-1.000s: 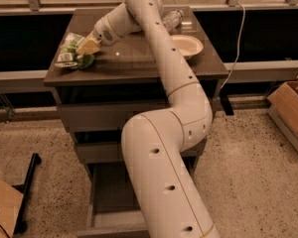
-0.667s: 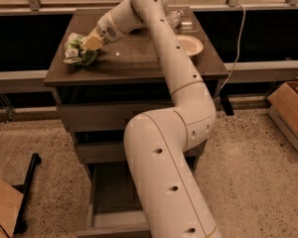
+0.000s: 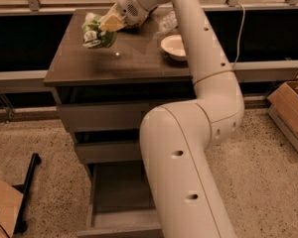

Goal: Place green jalapeno chip bag into bottom drawer

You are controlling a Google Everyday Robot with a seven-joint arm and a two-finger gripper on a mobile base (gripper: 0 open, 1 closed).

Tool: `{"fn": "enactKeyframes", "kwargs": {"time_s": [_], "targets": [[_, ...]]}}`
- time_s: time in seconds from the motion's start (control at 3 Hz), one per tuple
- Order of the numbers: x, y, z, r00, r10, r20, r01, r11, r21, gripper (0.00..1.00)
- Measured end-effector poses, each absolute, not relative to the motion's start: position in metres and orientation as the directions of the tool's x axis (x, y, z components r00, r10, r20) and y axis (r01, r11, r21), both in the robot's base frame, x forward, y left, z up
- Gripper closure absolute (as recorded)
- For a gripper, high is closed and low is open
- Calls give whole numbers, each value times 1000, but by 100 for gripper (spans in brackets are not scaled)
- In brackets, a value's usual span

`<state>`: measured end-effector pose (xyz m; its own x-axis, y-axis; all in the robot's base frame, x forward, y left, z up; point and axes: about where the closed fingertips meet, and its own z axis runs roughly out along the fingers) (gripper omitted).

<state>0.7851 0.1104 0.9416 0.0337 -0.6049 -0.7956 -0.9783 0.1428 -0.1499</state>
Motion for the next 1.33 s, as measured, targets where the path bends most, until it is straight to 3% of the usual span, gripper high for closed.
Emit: {"fn": "enactKeyframes", "kwargs": {"time_s": [0.67, 1.33], "targets": [[708, 94, 974, 79, -670, -739, -993, 13, -118, 100], [698, 103, 952, 78, -685, -724, -997, -37, -73, 100]]}}
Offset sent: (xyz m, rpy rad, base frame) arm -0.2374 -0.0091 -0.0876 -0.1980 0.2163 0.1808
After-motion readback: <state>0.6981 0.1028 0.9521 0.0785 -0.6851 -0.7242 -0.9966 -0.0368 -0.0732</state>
